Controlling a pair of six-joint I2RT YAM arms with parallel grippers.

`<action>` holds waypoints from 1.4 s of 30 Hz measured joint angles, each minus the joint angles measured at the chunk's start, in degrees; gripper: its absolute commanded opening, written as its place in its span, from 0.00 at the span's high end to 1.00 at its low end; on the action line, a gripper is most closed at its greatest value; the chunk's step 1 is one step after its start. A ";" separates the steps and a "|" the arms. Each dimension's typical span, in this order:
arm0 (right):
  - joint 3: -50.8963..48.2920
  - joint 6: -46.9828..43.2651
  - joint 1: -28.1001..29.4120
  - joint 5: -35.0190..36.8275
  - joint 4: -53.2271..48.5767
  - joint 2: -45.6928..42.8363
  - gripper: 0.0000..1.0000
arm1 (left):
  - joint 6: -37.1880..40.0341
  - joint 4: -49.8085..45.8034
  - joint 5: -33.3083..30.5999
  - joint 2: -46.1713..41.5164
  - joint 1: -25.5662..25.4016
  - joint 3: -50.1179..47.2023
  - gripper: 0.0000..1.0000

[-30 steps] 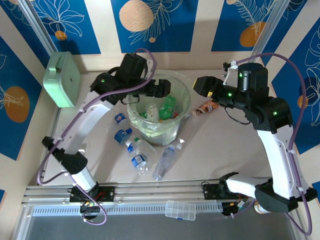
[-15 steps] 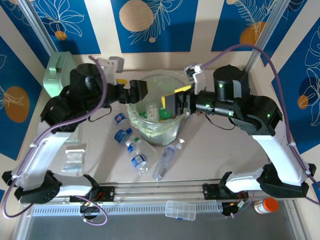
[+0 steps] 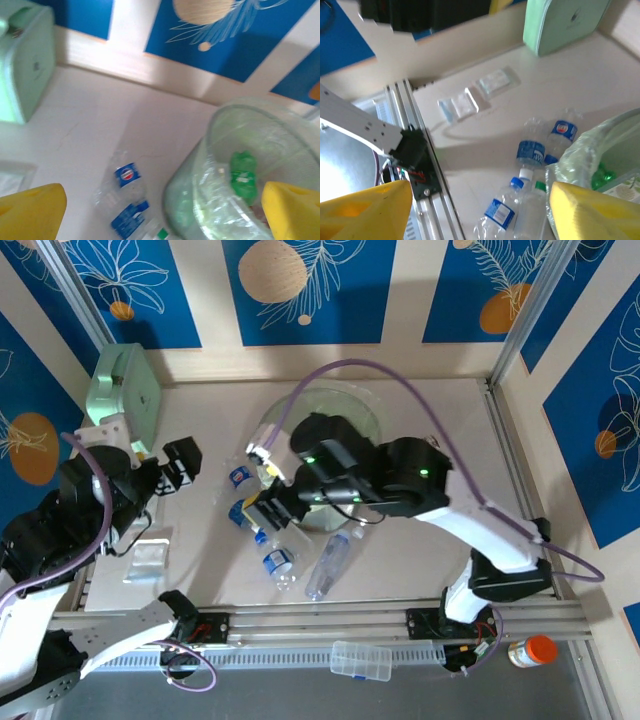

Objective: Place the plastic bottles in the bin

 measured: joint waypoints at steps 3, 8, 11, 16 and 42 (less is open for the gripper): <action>0.00 0.35 -0.44 -1.16 -2.12 3.26 0.26 | -3.26 -4.55 -2.73 -1.14 0.00 -1.79 0.01; 0.00 2.91 -2.36 -4.46 -4.98 7.15 0.27 | -8.66 -12.33 -6.19 -2.84 0.00 -2.51 0.01; 0.00 4.57 -2.80 -4.87 -6.99 9.84 0.27 | -11.91 -17.27 -8.74 -4.04 0.00 -1.88 0.01; 0.02 5.64 -2.05 -4.98 -9.79 14.45 0.27 | -15.52 -22.60 -12.13 -5.07 0.00 0.33 0.01; -25.86 23.80 -33.24 -21.73 6.62 -23.02 0.32 | -17.99 16.02 36.48 -0.33 25.42 -48.35 0.01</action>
